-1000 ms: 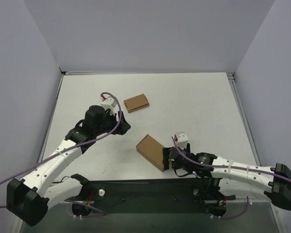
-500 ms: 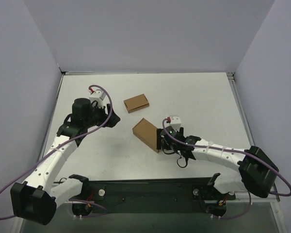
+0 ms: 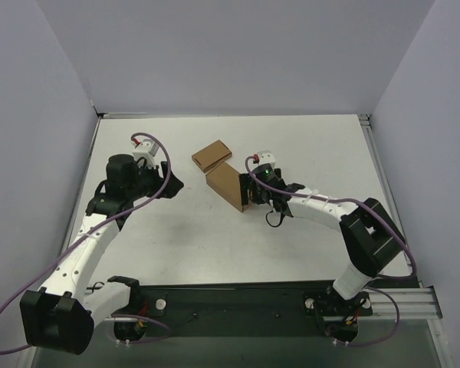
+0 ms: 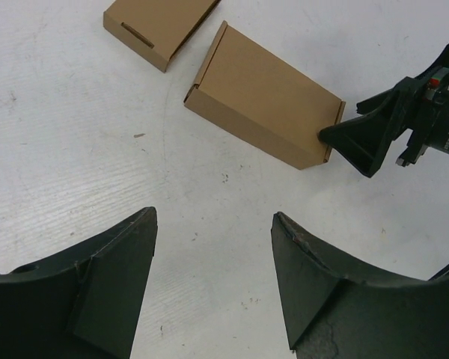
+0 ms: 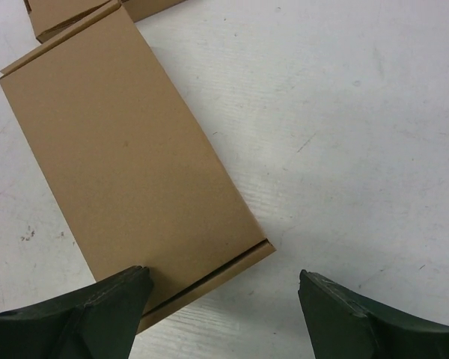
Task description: Fold the paper box
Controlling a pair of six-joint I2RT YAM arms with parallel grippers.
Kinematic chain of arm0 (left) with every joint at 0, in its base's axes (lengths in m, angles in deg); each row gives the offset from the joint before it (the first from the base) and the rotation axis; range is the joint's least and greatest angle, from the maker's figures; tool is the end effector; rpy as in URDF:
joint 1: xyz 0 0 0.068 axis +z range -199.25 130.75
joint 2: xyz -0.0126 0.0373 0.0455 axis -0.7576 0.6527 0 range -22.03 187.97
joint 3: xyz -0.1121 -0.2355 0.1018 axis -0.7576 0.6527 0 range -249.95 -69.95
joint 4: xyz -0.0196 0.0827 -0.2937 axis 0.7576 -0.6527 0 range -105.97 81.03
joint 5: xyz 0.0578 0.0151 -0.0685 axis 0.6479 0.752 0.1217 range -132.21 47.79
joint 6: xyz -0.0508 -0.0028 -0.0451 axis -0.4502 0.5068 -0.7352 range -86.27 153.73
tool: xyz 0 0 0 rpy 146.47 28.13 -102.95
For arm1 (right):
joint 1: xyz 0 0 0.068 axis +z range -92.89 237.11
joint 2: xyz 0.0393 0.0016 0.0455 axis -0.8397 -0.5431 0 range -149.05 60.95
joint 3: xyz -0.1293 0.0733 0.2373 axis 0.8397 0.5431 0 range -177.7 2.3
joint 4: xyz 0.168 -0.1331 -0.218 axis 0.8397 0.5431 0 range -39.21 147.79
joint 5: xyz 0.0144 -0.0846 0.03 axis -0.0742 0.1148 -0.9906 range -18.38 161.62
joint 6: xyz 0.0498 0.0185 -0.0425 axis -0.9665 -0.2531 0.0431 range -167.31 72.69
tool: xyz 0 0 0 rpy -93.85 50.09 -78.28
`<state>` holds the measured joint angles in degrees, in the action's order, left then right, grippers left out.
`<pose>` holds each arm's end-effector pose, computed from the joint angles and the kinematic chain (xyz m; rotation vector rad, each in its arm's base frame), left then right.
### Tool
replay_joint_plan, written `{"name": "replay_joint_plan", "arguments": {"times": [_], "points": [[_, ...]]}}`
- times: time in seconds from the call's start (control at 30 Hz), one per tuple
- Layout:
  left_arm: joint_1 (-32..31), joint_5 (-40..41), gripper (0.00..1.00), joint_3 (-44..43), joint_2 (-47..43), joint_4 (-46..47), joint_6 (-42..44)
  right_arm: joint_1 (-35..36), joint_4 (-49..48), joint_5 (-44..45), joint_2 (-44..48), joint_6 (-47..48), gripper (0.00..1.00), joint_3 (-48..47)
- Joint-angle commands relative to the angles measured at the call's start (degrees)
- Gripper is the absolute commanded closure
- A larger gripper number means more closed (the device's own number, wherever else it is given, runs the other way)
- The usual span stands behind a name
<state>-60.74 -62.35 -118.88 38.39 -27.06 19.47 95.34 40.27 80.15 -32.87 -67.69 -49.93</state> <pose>0.2832 -0.0768 0.2883 0.1666 2.1092 -0.6372 0.3237 0.2448 0.1694 -0.2426 2.1258 0.4522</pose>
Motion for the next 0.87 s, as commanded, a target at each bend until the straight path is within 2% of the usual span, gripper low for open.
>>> {"name": "replay_joint_plan", "arguments": {"times": [0.0, 0.17, 0.3, 0.43, 0.53, 0.63, 0.83], "points": [[2.95, -0.69, 0.28, 0.59, -1.62, 3.93, -0.06, -0.09, 1.12, -1.33, 3.99, 6.05, 0.15, -2.44], [6.65, -1.39, 0.25, 1.38, -2.33, 4.73, -2.0, -5.44, 0.77, -5.63, 12.95, 5.44, 0.14, 1.32], [7.27, -1.31, 0.21, 1.2, -3.12, 5.34, -1.91, -15.18, 0.68, -8.1, 19.1, 4.31, 0.14, 5.37], [7.35, -1.04, 0.17, 0.68, -3.56, 5.52, -2.17, -23.97, 0.94, -14.77, 27.96, 2.19, 0.14, 9.59], [7.27, 0.18, 0.16, 0.59, -4.26, 5.52, -2.26, -27.94, 1.64, -15.3, 34.48, 2.71, 0.14, 12.06], [7.27, 1.59, 0.16, 0.59, -4.96, 5.43, -2.26, -31.02, 3.23, -15.74, 39.06, 3.07, 0.14, 13.2], [7.18, 1.86, 0.16, 0.85, -6.02, 5.61, -1.73, -32.44, 4.37, -15.13, 43.28, 3.42, 0.14, 13.91]]}}
